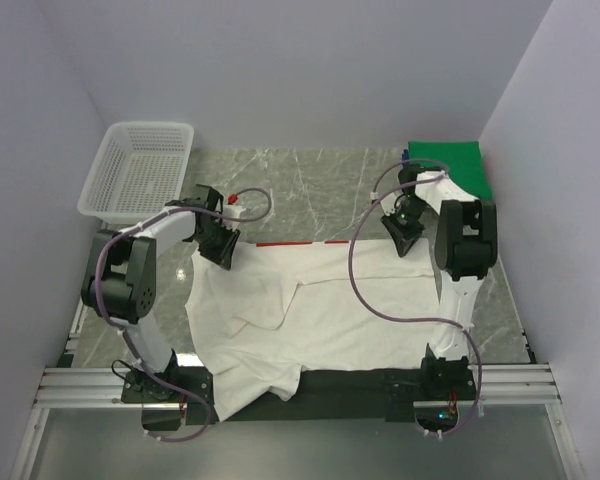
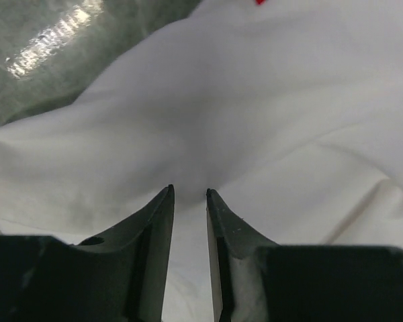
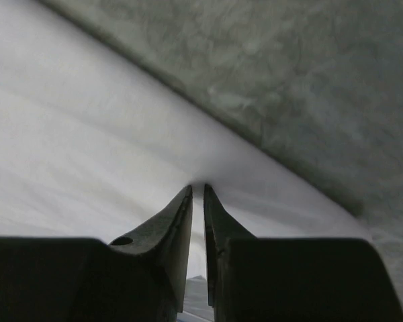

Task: Fold and stack the t-shirts
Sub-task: Fold the tshirt

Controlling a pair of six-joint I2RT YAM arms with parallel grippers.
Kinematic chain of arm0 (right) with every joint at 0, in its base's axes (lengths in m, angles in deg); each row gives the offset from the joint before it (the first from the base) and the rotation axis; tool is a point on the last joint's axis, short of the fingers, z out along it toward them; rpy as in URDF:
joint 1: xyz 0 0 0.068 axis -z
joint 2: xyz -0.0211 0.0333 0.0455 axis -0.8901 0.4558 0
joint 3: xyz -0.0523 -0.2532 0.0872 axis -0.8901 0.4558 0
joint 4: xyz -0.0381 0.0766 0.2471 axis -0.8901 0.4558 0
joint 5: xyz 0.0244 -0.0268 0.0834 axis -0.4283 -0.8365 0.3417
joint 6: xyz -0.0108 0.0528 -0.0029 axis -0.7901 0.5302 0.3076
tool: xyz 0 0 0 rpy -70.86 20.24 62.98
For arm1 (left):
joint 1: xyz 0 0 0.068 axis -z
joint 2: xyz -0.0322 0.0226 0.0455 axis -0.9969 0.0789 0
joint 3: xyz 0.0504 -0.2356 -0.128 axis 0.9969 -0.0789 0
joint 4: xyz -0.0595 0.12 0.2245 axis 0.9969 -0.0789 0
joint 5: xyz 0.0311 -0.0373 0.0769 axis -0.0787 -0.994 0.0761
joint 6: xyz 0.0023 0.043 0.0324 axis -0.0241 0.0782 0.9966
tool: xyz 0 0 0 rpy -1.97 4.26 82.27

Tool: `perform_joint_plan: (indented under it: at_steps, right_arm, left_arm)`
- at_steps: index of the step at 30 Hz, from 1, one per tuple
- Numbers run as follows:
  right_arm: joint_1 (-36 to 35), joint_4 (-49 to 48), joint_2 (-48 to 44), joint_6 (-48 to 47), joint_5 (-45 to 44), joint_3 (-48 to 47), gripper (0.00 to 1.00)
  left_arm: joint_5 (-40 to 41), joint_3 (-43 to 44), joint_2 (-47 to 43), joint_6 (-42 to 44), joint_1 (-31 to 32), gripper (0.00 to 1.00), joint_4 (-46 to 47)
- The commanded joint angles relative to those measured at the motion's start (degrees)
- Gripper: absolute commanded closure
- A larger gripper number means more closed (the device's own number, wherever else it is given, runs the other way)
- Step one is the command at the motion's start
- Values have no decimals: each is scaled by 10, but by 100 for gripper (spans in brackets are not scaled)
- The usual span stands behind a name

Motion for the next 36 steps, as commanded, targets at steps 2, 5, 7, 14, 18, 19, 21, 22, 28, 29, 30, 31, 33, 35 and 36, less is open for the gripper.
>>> perform_joint_plan:
  at_steps: [2, 5, 7, 14, 18, 19, 21, 22, 28, 29, 30, 31, 33, 35, 36]
  right_arm:
    - [-10, -3, 60, 37, -50, -72, 83]
    - [-14, 11, 100, 47, -67, -115, 86]
    - [-14, 16, 123, 57, -80, -152, 87]
    - [-30, -26, 179, 85, -111, -284, 88]
    - [-42, -18, 213, 104, -99, -378, 82]
    - [-45, -16, 205, 105, -92, -383, 80]
    - [-47, -24, 179, 104, -62, -352, 73]
    - [-50, -29, 143, 100, -46, -333, 71]
    - [-97, -39, 2, 77, 94, -199, 67]
    - [-111, -39, -9, 81, 103, -182, 68]
    - [-143, -39, -18, 80, 115, -174, 69]
    - [-155, -44, -34, 83, 136, -165, 69]
    - [-205, -77, -48, 97, 143, -136, 70]
    - [-241, -108, -57, 100, 128, -120, 70]
    - [-257, -118, -57, 98, 123, -115, 70]
  left_arm:
    - [32, 41, 45, -17, -22, 69, 26]
    - [38, 74, 79, -18, -34, 70, 26]
    - [44, 92, 105, -17, -46, 70, 25]
    - [56, 263, 222, -17, -96, 71, 16]
    - [1, 377, 277, -2, -114, 64, -25]
    - [-11, 393, 272, 5, -114, 63, -39]
    - [-80, 393, 238, 34, -113, 59, -56]
    - [-96, 386, 223, 42, -113, 58, -62]
    - [-185, 243, 95, 48, -117, 57, -67]
    - [-188, 226, 83, 36, -117, 57, -63]
    - [-187, 210, 59, 29, -117, 57, -58]
    - [-182, 184, 49, 23, -117, 57, -56]
    - [-172, 164, 26, 16, -117, 57, -62]
    - [-144, 128, 9, 9, -118, 57, -64]
    - [-145, 114, -7, 12, -119, 56, -67]
